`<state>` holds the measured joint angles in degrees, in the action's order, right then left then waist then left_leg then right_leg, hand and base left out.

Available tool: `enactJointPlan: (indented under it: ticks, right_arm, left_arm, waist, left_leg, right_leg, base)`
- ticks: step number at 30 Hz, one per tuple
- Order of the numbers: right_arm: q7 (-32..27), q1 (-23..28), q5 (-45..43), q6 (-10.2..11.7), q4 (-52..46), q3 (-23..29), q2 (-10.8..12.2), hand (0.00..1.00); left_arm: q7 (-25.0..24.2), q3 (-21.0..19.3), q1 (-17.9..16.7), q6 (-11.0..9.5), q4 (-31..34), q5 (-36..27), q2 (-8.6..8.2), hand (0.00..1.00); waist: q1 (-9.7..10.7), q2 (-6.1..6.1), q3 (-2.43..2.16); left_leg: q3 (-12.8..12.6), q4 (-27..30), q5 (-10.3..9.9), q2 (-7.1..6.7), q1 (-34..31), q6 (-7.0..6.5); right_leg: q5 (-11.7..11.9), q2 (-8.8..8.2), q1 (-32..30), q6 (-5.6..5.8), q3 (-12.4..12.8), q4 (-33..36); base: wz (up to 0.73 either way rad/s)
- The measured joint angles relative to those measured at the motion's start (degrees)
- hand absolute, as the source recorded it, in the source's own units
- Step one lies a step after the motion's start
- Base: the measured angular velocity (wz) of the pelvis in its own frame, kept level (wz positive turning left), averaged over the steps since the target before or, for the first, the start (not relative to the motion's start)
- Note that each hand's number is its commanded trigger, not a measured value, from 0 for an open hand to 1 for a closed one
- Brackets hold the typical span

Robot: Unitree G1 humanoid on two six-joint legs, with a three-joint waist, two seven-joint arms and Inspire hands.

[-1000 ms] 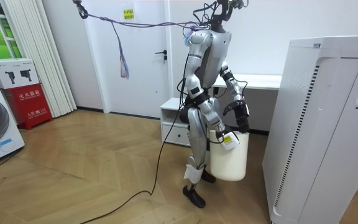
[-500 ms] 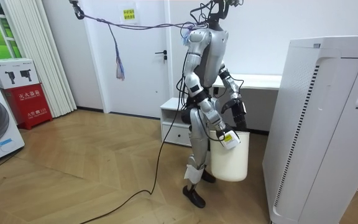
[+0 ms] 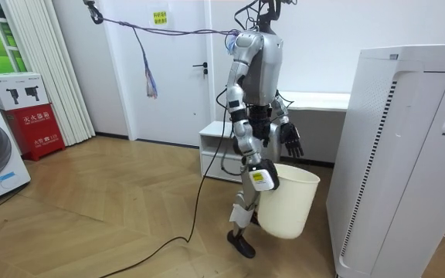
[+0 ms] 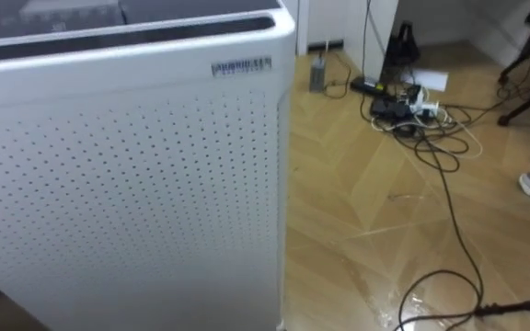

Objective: Pick garbage

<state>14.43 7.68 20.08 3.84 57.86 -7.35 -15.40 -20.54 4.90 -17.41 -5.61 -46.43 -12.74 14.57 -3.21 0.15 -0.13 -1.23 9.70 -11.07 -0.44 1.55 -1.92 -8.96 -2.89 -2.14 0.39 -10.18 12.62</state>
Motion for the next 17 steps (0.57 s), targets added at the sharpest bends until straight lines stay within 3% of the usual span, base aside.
enactJointPlan:
  ticks: [4,6,11,17]
  right_arm:
    - [-2.4,0.5,2.9,0.3,4.1,3.4,0.9,1.0]
    - [-3.2,1.3,4.6,0.5,4.3,5.0,1.0,1.0]
    - [-3.9,2.4,4.9,0.6,7.0,7.6,2.3,1.0]
    - [-5.2,1.3,5.2,0.4,9.8,8.8,3.4,1.0]
  left_arm:
    - [2.3,-0.7,0.4,-1.7,-4.9,-3.8,-0.89,0.0]
    - [3.9,-3.7,0.4,-2.3,-8.4,-5.9,-2.28,0.0]
    - [6.9,-8.2,0.0,-2.1,-15.2,-10.6,-3.2,0.0]
    - [9.7,-9.6,0.4,-1.6,-20.2,-14.4,-5.03,0.0]
  waist:
    - [-0.1,-0.31,0.19]
    - [-0.1,-0.34,0.28]
    - [-0.3,-0.21,0.29]
    - [-0.2,-0.12,0.32]
  left_leg:
    - [-0.4,-0.3,0.0,-0.01,0.5,-0.01]
    - [-0.6,-0.7,-0.1,0.01,1.2,0.04]
    - [-1.9,-1.1,-0.8,0.8,3.2,0.52]
    - [-1.9,-1.1,-1.1,0.99,4.1,0.7]
  right_leg:
    - [0.0,0.17,0.2,0.02,0.5,-0.1]
    - [0.1,0.38,0.8,-0.02,0.8,-0.5]
    - [0.3,1.53,3.0,-0.28,2.1,-2.0]
    - [0.3,1.83,3.3,-0.37,2.2,-2.3]
  base:
    - [-0.08]
    - [-0.07]
    - [-0.13]
    - [-0.03]
